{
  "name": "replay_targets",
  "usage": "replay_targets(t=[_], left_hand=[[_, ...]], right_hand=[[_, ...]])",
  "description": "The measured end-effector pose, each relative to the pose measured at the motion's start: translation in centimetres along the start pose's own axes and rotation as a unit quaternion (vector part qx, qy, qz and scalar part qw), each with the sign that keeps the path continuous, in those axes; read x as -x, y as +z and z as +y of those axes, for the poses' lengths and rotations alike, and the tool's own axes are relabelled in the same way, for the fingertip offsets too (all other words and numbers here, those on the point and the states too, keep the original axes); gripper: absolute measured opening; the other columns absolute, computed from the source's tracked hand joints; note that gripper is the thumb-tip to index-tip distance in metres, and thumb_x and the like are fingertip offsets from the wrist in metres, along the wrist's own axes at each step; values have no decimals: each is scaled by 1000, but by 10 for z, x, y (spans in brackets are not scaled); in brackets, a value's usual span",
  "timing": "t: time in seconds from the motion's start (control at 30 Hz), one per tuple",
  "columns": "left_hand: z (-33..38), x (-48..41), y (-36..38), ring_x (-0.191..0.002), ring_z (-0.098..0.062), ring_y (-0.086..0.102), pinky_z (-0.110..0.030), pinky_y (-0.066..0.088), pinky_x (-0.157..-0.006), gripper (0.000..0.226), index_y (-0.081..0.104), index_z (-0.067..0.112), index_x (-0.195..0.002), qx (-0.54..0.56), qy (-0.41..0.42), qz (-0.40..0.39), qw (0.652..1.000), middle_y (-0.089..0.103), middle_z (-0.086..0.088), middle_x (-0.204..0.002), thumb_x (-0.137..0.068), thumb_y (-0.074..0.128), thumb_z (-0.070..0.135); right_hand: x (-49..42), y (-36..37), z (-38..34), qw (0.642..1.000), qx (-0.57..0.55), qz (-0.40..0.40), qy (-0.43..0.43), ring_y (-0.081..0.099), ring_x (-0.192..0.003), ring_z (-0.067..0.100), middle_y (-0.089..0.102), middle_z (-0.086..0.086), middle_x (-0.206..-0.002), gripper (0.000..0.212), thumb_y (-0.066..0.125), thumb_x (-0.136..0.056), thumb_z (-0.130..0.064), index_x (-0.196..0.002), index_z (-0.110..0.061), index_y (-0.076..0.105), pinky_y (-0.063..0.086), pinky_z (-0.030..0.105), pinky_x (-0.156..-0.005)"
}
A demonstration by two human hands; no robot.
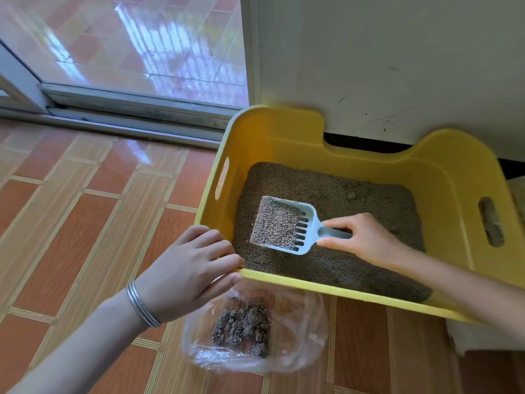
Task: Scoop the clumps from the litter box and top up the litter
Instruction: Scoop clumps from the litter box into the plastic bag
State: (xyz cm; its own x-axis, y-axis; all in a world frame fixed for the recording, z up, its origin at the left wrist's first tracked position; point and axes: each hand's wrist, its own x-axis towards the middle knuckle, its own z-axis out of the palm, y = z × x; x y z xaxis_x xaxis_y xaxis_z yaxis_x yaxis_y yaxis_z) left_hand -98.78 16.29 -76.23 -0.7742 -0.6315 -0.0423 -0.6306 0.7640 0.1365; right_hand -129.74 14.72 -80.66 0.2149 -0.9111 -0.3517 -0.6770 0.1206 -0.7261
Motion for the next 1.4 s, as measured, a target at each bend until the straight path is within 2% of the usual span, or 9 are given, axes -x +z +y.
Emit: replay_targets(t=[0.2, 0.33, 0.5, 0.6, 0.77, 0.97, 1.27, 1.33, 1.4], left_hand=[[2, -2, -4, -78, -16, 58, -32, 34, -87, 42, 65, 25, -91, -9, 8, 10, 1000, 62, 8, -84, -99, 26, 40], [3, -3, -7, -78, -15, 58, -33, 35, -85, 42, 64, 25, -93, -12, 17, 11, 1000, 62, 9, -84, -99, 26, 41], [10, -12, -5, -77, -16, 56, -37, 43, -79, 47, 63, 26, -93, -12, 22, 18, 1000, 60, 9, -83, -98, 22, 46], [12, -17, -2, -74, -16, 56, -36, 44, -75, 50, 63, 25, -89, -8, 26, 30, 999, 60, 9, -80, -98, 20, 48], [10, -19, 5, -71, -14, 54, -36, 41, -73, 51, 66, 29, -86, 16, 26, 47, 998, 59, 11, -76, -99, 20, 48], [11, -19, 12, -68, -11, 53, -32, 36, -69, 48, 66, 31, -82, 33, 26, 76, 996, 60, 13, -74, -97, 25, 50], [7, -19, 20, -64, -10, 49, -31, 39, -66, 39, 63, 31, -80, 50, 43, 90, 994, 56, 14, -73, -92, 38, 58], [7, -19, 21, -64, -10, 49, -31, 39, -66, 38, 63, 31, -79, 53, 46, 91, 993, 55, 14, -73, -91, 39, 58], [7, -19, 21, -63, -10, 49, -30, 38, -66, 38, 63, 31, -79, 51, 48, 94, 993, 55, 14, -72, -91, 40, 58]], right_hand=[[11, -8, -2, 1000, -6, 23, -20, 62, -83, -6, 68, -19, -100, 34, 70, -77, -35, -110, -28, 67, 46, 11, -70], [10, -19, 2, 999, 17, 31, -3, 61, -67, 0, 70, -18, -83, 31, 69, -77, -38, -107, -31, 68, 41, 13, -58], [4, -37, 23, 993, 90, 48, 57, 43, -38, 0, 62, -17, -51, 29, 69, -79, -36, -107, -28, 67, 31, 18, -44], [1, -50, 36, 986, 126, 9, 112, 51, -49, 13, 66, -5, -61, 32, 69, -80, -30, -109, -18, 66, 40, 28, -49], [-9, -51, 40, 973, 160, -41, 159, 50, -50, 11, 63, -4, -63, 29, 69, -80, -29, -106, -16, 68, 40, 26, -50], [-50, -31, 17, 974, 177, -67, 125, 43, -47, 10, 61, -4, -63, 27, 66, -83, -31, -106, -17, 67, 34, 23, -45], [-101, 12, -5, 993, 87, -50, 64, 35, -45, 10, 51, -7, -58, 28, 64, -83, -37, -104, -17, 67, 25, 25, -46], [-108, 13, -8, 994, 87, -36, 57, 40, -48, 4, 56, -13, -66, 35, 66, -81, -40, -110, -19, 65, 28, 24, -48], [-107, 11, -7, 996, 69, -34, 48, 53, -66, 2, 66, -11, -93, 42, 67, -79, -41, -115, -20, 63, 40, 26, -57]])
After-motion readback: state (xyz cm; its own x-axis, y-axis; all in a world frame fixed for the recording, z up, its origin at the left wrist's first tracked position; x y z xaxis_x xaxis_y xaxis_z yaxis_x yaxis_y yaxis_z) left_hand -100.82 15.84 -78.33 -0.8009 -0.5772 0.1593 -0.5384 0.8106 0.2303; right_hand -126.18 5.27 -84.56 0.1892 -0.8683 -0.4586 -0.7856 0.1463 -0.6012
